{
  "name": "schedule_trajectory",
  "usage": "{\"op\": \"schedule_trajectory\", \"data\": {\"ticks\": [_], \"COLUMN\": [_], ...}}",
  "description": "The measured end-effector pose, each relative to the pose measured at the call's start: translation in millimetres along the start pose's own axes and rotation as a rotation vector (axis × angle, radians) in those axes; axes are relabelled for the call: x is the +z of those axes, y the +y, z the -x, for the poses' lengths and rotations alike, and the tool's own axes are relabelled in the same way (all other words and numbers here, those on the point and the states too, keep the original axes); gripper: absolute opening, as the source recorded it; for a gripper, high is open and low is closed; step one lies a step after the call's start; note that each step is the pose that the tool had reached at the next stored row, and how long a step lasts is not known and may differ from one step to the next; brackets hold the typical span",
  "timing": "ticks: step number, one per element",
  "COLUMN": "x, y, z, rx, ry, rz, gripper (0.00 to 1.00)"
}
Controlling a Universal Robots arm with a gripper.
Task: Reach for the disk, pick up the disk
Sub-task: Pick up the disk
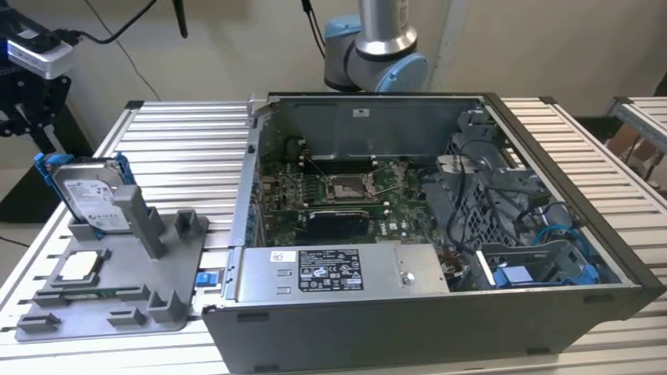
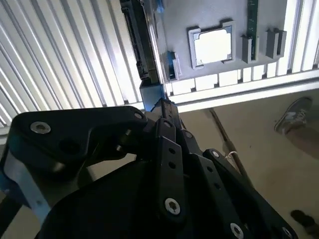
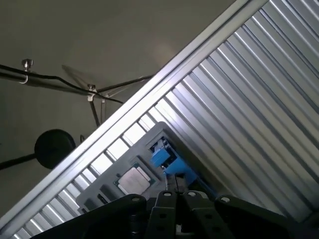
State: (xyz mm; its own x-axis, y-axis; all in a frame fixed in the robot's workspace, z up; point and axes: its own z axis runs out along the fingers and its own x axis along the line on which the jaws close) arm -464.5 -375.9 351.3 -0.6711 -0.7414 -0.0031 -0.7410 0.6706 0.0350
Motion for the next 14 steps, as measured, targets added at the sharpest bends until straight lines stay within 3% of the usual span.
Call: {"op": "schedule_trajectory", "data": {"ticks": [14], "x": [0.0], "y": [0.0], "z": [0.0], "rx": [-0.254], "ry": [0.0071], "rz": [-0.0011], "gripper": [0.00]}}
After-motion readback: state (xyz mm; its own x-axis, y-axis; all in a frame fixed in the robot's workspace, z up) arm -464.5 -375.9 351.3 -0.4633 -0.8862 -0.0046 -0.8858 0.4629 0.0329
